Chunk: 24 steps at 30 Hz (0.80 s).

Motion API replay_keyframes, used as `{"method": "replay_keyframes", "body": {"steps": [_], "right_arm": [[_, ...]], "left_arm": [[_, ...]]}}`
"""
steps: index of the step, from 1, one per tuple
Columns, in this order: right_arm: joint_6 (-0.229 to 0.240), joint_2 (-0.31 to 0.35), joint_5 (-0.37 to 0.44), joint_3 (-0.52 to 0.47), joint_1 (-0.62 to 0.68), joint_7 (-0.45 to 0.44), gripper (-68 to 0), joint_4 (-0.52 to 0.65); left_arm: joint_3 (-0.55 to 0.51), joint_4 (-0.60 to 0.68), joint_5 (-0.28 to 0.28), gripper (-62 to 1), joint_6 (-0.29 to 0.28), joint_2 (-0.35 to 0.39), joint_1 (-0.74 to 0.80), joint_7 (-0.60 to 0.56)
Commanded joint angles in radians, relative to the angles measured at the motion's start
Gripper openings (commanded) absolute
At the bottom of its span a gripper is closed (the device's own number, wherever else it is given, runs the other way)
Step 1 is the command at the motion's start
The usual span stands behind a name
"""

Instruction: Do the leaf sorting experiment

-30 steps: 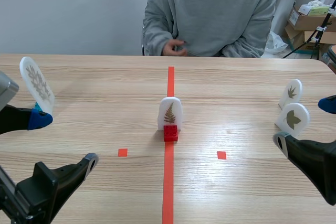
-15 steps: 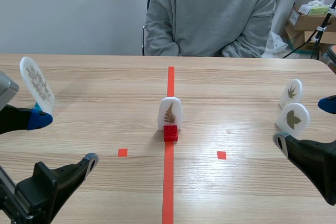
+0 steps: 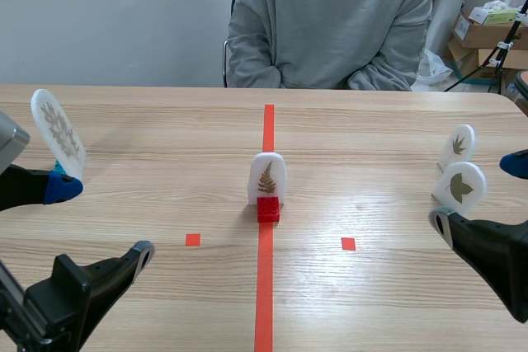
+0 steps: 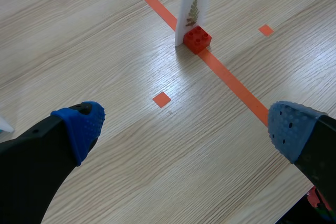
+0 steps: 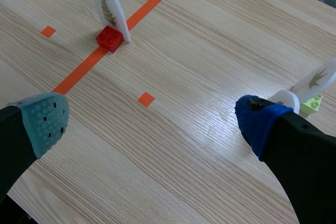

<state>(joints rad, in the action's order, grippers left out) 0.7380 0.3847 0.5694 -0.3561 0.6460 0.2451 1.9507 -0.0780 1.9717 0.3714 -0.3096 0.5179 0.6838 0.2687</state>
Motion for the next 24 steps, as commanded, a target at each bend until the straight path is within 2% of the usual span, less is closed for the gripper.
{"method": "replay_keyframes", "body": {"steps": [1,15,17,19,21,24], "right_arm": [[0.008,0.003,0.011,-0.001,-0.012,-0.014,0.4,-0.001],[0.008,0.003,0.011,-0.001,-0.012,-0.014,0.4,-0.001],[0.008,0.003,0.011,-0.001,-0.012,-0.014,0.4,-0.001],[0.008,0.003,0.01,-0.001,-0.012,-0.014,0.4,-0.001],[0.008,0.003,0.007,-0.001,-0.012,-0.014,0.4,-0.001],[0.008,0.003,0.006,-0.001,-0.012,-0.014,0.4,-0.001]], "left_arm": [[-0.003,0.006,0.007,1.4,0.0,-0.008,-0.005,-0.013],[-0.003,0.006,0.004,1.4,0.0,-0.008,-0.006,-0.006],[-0.003,0.006,-0.006,1.4,0.0,-0.008,-0.006,-0.005],[0.0,0.006,-0.044,1.4,-0.005,-0.008,-0.012,-0.004],[0.001,-0.008,-0.081,1.4,-0.038,-0.008,-0.037,0.003],[0.008,-0.077,-0.089,1.4,-0.072,-0.008,-0.11,0.003]]}}
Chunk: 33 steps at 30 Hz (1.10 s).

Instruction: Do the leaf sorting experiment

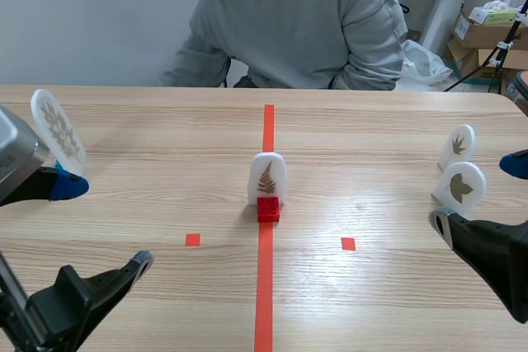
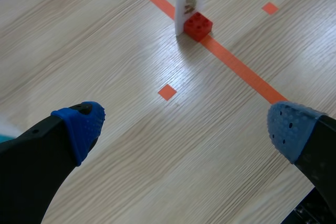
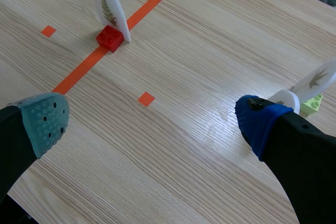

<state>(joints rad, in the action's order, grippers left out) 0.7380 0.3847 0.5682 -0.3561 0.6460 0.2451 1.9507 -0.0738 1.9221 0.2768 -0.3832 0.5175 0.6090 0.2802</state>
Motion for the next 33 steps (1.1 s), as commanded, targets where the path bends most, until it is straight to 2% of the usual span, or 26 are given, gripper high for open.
{"method": "replay_keyframes", "body": {"steps": [1,5,9,14,18,20,23,26,30,33], "right_arm": [[0.008,0.003,0.008,-0.001,-0.012,-0.014,0.4,-0.001],[0.008,0.003,0.004,-0.001,-0.012,-0.014,0.4,-0.001],[0.008,0.003,-0.007,-0.001,-0.012,-0.014,0.4,-0.001],[0.008,0.003,-0.007,-0.001,-0.012,-0.014,0.4,-0.001],[0.008,0.003,-0.007,-0.001,-0.012,-0.014,0.4,-0.001],[0.008,0.003,-0.007,-0.001,-0.012,-0.014,0.4,-0.001],[0.008,0.003,-0.007,-0.001,-0.012,-0.014,0.4,-0.001],[0.008,0.003,-0.007,-0.001,-0.012,-0.014,0.4,-0.001],[0.008,0.003,-0.007,-0.001,-0.012,-0.014,0.4,-0.001],[0.008,0.003,-0.007,-0.001,-0.012,-0.014,0.4,-0.001]], "left_arm": [[0.011,-0.063,0.001,1.4,-0.01,-0.008,-0.069,-0.009],[0.075,-0.24,-0.012,1.4,-0.054,-0.008,-0.241,-0.016],[0.187,-0.44,-0.013,1.4,-0.085,-0.032,-0.445,-0.031],[0.361,-0.675,-0.037,1.4,-0.103,-0.117,-0.682,-0.069],[0.467,-0.826,-0.05,1.4,-0.103,-0.208,-0.815,-0.089],[0.499,-0.892,-0.085,1.4,-0.101,-0.257,-0.862,-0.106],[0.529,-0.975,-0.096,1.4,-0.099,-0.321,-0.916,-0.117],[0.538,-1.039,-0.135,1.4,-0.083,-0.377,-0.951,-0.14],[0.541,-1.097,-0.17,1.4,-0.075,-0.423,-0.978,-0.161],[0.542,-1.12,-0.17,1.4,-0.074,-0.44,-0.984,-0.176]]}}
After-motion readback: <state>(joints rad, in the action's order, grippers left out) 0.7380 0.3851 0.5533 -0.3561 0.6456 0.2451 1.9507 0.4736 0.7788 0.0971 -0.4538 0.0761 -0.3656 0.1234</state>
